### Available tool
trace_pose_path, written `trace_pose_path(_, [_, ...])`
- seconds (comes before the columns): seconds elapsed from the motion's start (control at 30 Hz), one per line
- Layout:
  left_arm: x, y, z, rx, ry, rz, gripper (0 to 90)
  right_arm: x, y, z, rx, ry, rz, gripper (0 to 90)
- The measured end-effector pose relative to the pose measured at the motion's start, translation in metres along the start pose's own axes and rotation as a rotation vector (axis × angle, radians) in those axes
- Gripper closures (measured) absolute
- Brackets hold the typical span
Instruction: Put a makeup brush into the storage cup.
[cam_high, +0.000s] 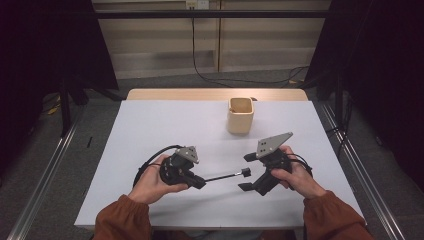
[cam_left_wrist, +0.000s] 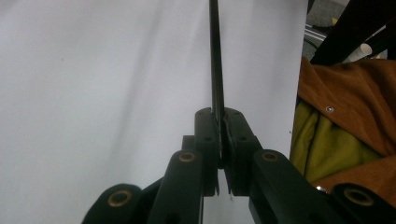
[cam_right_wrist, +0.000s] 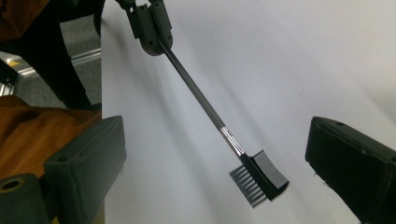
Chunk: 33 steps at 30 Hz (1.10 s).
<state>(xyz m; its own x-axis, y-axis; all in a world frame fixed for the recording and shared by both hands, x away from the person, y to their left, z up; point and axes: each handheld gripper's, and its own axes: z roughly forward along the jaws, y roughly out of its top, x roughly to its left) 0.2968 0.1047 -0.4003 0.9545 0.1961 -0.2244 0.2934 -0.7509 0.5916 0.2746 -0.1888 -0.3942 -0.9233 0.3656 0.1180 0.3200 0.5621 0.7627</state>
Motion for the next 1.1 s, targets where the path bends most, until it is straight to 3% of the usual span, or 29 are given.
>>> trace_pose_path(0.13, [0.002, -0.005, -0.002, -0.01, 0.001, -0.007, 85.7, -0.001, -0.006, -0.005, -0.036, -0.015, 0.018, 4.7])
trace_pose_path(0.23, [0.002, -0.007, -0.004, -0.025, 0.005, -0.014, 85.7, 0.001, -0.009, -0.01, -0.051, -0.001, 0.021, 4.9])
trace_pose_path(0.43, [0.0, -0.011, -0.006, -0.044, 0.012, -0.024, 85.7, 0.001, -0.017, -0.015, -0.082, -0.041, 0.027, 5.8])
trace_pose_path(0.53, [0.0, -0.013, -0.007, -0.056, 0.016, -0.03, 85.7, -0.002, -0.021, -0.017, -0.116, -0.037, 0.066, 5.7])
trace_pose_path(0.67, [0.0, -0.016, -0.01, -0.065, 0.02, -0.04, 85.7, -0.002, -0.022, -0.022, -0.142, -0.043, 0.074, 5.2])
trace_pose_path(0.9, [-0.001, -0.019, -0.012, -0.077, 0.029, -0.042, 85.7, 0.001, -0.029, -0.024, -0.154, -0.038, 0.089, 5.1])
trace_pose_path(1.1, [-0.004, -0.023, -0.015, -0.143, 0.037, -0.055, 85.6, 0.0, -0.036, -0.03, -0.186, -0.081, 0.103, 5.9])
